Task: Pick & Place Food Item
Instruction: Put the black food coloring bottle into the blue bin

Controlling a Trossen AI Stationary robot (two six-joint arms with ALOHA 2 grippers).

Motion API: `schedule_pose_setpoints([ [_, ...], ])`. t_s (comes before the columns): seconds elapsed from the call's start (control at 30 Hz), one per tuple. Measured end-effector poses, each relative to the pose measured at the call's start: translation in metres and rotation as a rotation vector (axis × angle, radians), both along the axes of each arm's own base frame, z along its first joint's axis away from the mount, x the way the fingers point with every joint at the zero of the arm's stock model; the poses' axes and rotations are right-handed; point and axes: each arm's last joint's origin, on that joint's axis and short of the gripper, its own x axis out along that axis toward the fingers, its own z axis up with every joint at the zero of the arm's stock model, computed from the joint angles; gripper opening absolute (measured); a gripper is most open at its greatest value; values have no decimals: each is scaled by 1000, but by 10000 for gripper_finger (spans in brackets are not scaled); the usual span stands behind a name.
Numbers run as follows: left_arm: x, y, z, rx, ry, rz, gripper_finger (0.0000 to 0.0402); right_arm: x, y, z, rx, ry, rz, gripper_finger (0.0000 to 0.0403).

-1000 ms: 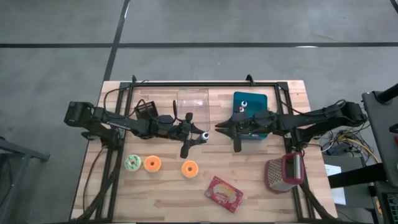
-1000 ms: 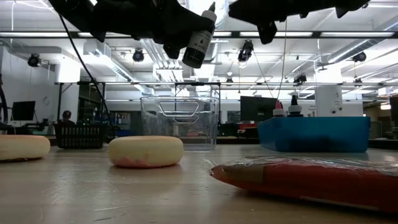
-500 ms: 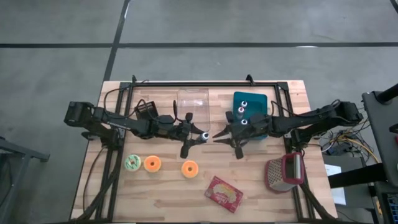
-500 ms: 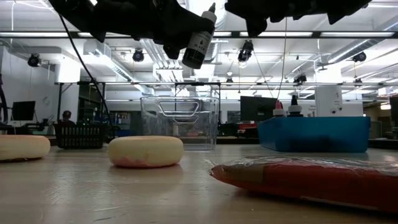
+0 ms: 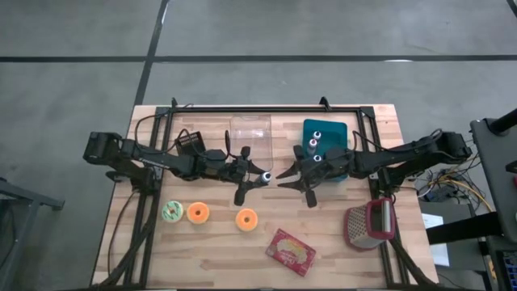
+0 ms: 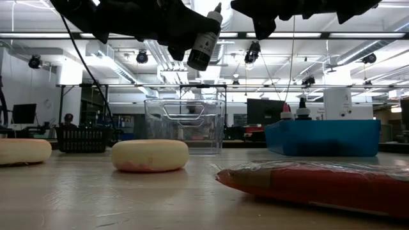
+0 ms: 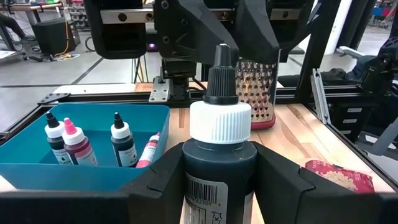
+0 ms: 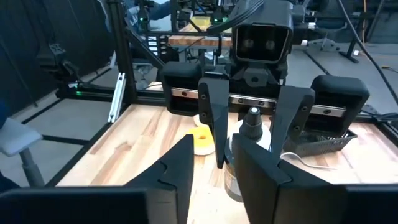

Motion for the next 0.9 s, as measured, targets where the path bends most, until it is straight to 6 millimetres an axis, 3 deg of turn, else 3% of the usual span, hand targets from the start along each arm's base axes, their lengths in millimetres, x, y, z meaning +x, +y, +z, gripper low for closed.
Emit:
schedule_pose_setpoints([
  [0.23,0,0,0,0,0,-2,159,0,-1,2,-6,-22,-20,159],
  [0.37,0,0,0,0,0,-2,159,1,-4,4,-18,-37,-134,176],
  [0.9,0,0,0,0,0,-1,159,17,-3,-10,-82,-61,-129,185],
])
